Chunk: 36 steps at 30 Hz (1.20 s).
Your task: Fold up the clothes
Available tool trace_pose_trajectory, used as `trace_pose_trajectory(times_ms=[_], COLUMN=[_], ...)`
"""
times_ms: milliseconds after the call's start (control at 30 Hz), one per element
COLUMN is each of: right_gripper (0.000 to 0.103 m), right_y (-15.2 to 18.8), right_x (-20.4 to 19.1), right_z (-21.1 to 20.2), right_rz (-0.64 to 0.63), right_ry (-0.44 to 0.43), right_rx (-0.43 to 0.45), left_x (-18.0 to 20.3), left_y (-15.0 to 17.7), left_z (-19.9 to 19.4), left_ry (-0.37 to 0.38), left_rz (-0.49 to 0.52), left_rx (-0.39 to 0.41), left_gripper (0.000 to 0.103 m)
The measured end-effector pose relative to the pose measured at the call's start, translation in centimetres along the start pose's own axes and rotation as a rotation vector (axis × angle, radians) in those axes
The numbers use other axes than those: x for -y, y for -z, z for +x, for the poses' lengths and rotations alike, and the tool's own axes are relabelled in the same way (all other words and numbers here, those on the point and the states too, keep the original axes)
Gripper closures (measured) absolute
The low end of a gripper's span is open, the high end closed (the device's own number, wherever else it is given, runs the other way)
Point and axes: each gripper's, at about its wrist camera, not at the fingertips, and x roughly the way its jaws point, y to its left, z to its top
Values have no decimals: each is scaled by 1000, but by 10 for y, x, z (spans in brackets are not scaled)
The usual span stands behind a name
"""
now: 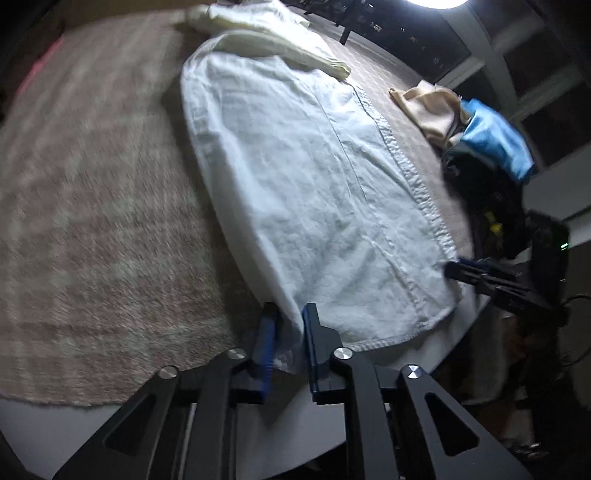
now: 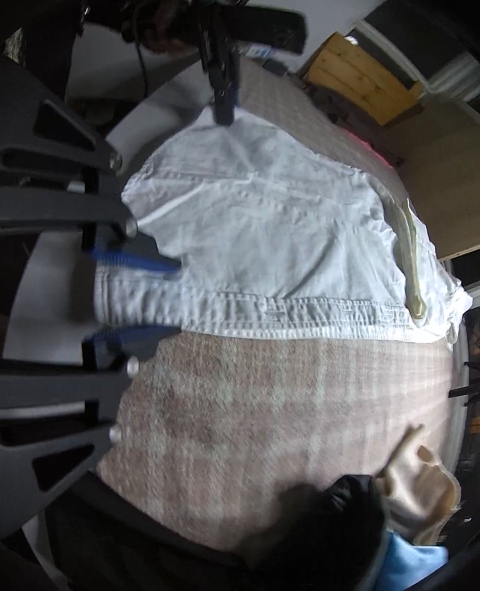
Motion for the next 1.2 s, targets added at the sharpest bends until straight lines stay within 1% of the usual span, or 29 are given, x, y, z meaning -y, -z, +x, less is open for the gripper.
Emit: trace_pose_trajectory(times_ms=[33, 67, 133, 200, 267, 400, 500, 533, 633, 700, 733, 767, 800, 833, 900, 933, 967, 1000, 1033, 1067, 1100, 1133, 1167, 1200], right_gripper=[89, 94, 96, 97, 98, 98, 98, 98, 98, 98, 98, 96, 90, 86, 85, 85, 83, 76, 72, 65, 63, 63, 63, 63], right_y=[0, 0, 0, 0, -1, -9, -32, -45, -82, -118, -140, -157, -175, -187, -211, -207, -204, -200, -187, -178, -165, -149, -137, -126], right_x=[3, 8, 17, 24, 28, 38, 44, 47, 53, 55, 57, 61, 65, 68, 73, 70, 67, 64, 59, 52, 43, 38, 37, 36], right_z=[1, 0, -3, -7, -12, -23, -29, -29, -27, -18, -7, 2, 12, 16, 24, 17, 10, 3, -3, -6, -5, -2, 2, 6], right_rz=[28, 63, 133, 204, 267, 367, 400, 403, 412, 383, 378, 361, 344, 321, 274, 248, 221, 194, 174, 153, 137, 133, 138, 144], right_ry=[-33, -77, -163, -245, -315, -419, -484, -498, -539, -518, -497, -457, -417, -331, -161, -179, -197, -216, -257, -278, -285, -279, -272, -265], right_rx=[-8, -10, -4, 11, 38, 89, 131, 135, 148, 149, 137, 96, 56, 40, 7, 8, 9, 10, 1, -11, -37, -72, -94, -116], left_x=[-1, -2, -5, -10, -12, -16, -16, -17, -16, -18, -24, -31, -36, -42, -49, -53, -52, -51, -51, -50, -50, -49, -49, -49], left_y=[0, -1, -1, -4, -7, -25, -48, -61, -101, -133, -148, -163, -178, -193, -207, -213, -212, -210, -205, -201, -196, -192, -187, -181], left_z=[1, 0, -2, -7, -14, -32, -44, -49, -51, -47, -39, -30, -20, -10, 6, 14, 15, 16, 12, 7, 3, -2, -9, -16], left_ry=[16, 33, 69, 122, 155, 192, 203, 202, 158, 127, 134, 143, 113, 80, 20, -11, -5, 3, 2, 0, -3, -5, -25, -46], left_rz=[-3, -5, -9, -26, -36, -52, -39, -44, -11, -4, -28, -54, -77, -99, -103, -104, -95, -85, -82, -80, -77, -75, -65, -54], left_rx=[-2, -3, -4, -8, -10, -3, 25, 40, 69, 83, 75, 66, 62, 59, 18, -3, -7, -9, -3, 5, 12, 20, 30, 41], left_gripper=[93, 95, 98, 99, 99, 100, 100, 100, 100, 100, 99, 99, 98, 96, 96, 96, 95, 88, 81, 77, 74, 73, 72, 68])
